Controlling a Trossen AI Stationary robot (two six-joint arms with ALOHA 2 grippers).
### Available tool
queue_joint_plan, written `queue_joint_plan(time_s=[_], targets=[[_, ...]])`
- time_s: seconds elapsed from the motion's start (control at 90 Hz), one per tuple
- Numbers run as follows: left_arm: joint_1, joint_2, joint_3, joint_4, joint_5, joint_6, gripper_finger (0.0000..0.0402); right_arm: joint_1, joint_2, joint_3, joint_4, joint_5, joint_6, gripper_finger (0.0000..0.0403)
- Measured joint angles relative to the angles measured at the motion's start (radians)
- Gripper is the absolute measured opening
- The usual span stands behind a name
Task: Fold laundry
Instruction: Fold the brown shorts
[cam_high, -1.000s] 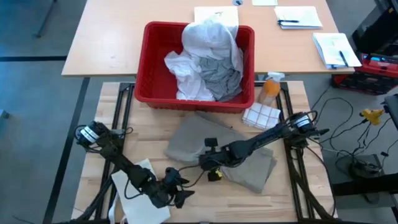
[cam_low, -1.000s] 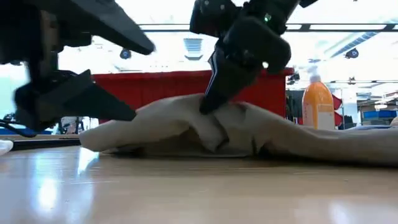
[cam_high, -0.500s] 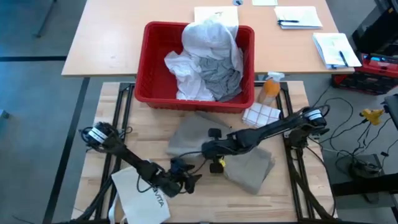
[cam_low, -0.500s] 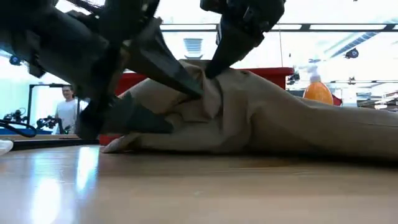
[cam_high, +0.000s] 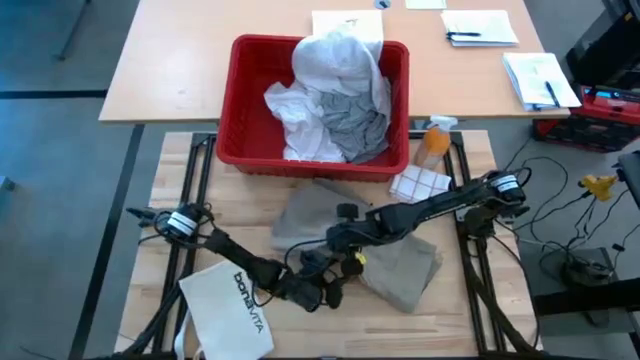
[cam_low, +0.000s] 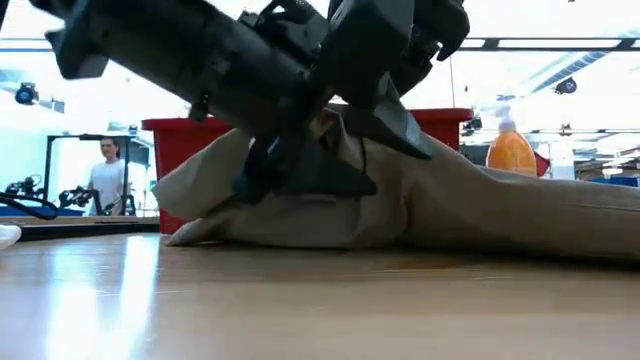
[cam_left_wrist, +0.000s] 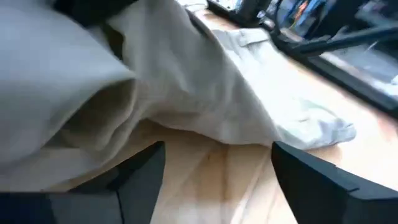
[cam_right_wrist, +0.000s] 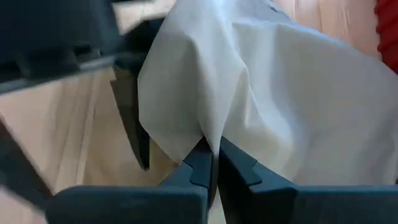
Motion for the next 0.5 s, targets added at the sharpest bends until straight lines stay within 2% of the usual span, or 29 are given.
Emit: queue_joint_plan(time_s=[0.1, 0.256, 0.5], targets=[[-0.007, -0.001, 0.019, -0.072, -0.007, 0.010, 0.0230, 0.000, 0.000, 0.000, -0.001, -0.003, 0.001, 0.0000], [-0.005, -0.013, 0.011, -0.085, -0.043, 0.016, 0.0207, 0.000, 0.000, 0.000, -0.001, -0.019, 0.001, 0.0000], [-0.027, -0.041, -0.007, -0.100, -0.180, 0.053, 0.0205, -0.001, 0.000, -0.001, -0.002, -0.026, 0.003, 0.0000]])
